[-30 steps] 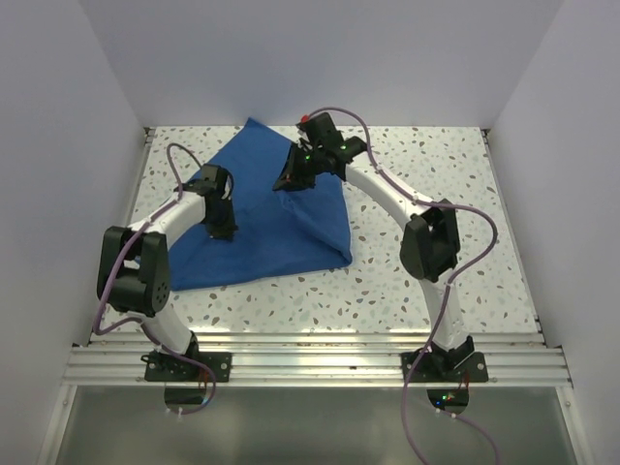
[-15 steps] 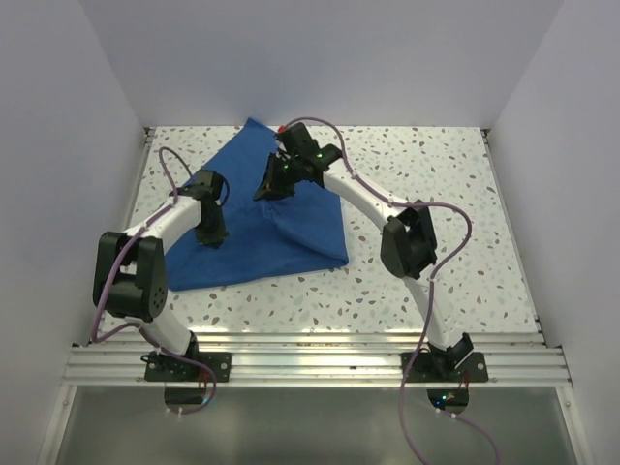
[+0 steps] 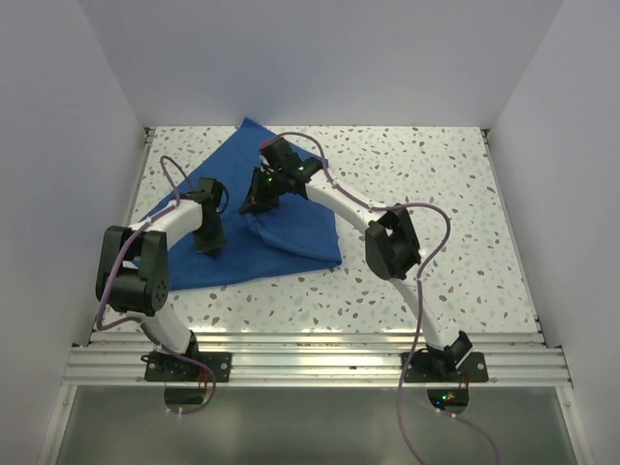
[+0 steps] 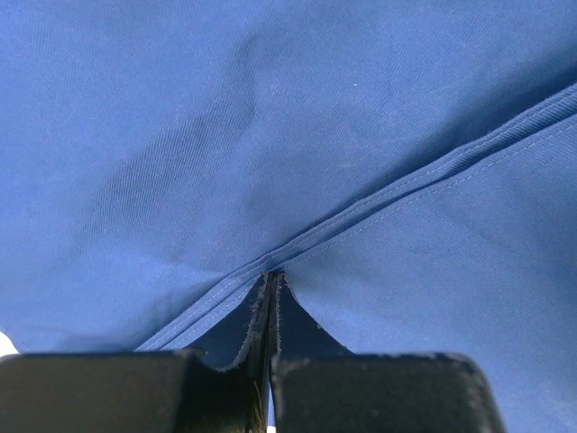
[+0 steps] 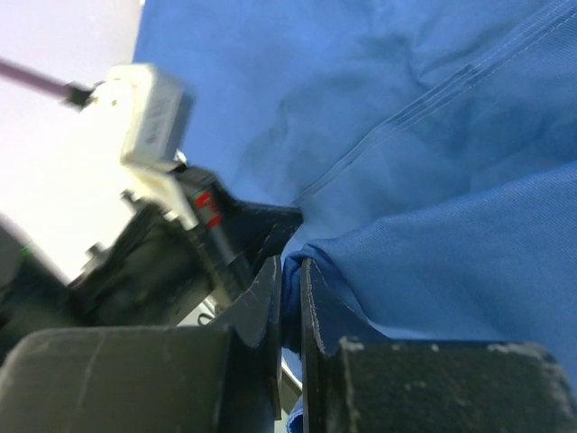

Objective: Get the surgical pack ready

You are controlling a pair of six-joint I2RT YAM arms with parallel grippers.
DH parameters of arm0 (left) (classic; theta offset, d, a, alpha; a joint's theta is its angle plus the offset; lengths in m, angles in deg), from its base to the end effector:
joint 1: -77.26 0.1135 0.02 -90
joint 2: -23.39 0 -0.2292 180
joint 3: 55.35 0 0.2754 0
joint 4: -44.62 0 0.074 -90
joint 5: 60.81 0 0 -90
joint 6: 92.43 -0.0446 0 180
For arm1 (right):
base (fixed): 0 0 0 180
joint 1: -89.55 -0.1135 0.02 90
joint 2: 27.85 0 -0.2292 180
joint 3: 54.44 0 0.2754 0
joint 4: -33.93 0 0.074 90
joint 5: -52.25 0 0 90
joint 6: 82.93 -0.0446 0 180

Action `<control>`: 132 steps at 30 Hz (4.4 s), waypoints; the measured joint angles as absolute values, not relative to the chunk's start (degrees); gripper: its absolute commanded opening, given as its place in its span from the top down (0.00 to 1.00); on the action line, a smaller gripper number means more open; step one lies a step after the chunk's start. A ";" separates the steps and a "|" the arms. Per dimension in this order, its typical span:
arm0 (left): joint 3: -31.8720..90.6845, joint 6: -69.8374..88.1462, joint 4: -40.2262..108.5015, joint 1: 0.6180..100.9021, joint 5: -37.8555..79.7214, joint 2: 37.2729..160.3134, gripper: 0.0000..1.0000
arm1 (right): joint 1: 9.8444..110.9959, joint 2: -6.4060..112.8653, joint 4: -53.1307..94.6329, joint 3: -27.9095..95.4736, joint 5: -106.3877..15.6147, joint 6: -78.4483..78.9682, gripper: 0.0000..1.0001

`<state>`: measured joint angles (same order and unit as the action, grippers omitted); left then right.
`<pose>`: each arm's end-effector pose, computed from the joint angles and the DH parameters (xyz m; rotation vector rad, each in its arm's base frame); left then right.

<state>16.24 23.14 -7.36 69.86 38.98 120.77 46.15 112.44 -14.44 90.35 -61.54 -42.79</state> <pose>0.3207 -0.0340 0.1057 -0.4817 2.8449 0.1492 0.3899 0.3935 0.2020 -0.0871 2.6318 1.1912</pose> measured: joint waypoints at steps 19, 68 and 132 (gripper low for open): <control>15.23 23.49 -8.00 70.43 42.25 116.84 0.95 | 43.86 118.62 -11.43 95.03 -71.09 -44.82 0.32; 20.70 22.28 -4.46 70.76 27.28 115.35 1.00 | 66.46 93.75 -28.91 64.47 -62.70 -18.44 0.25; 28.94 22.20 -7.25 85.47 39.50 119.15 0.28 | 65.52 86.34 -28.56 56.67 -68.44 -13.79 0.35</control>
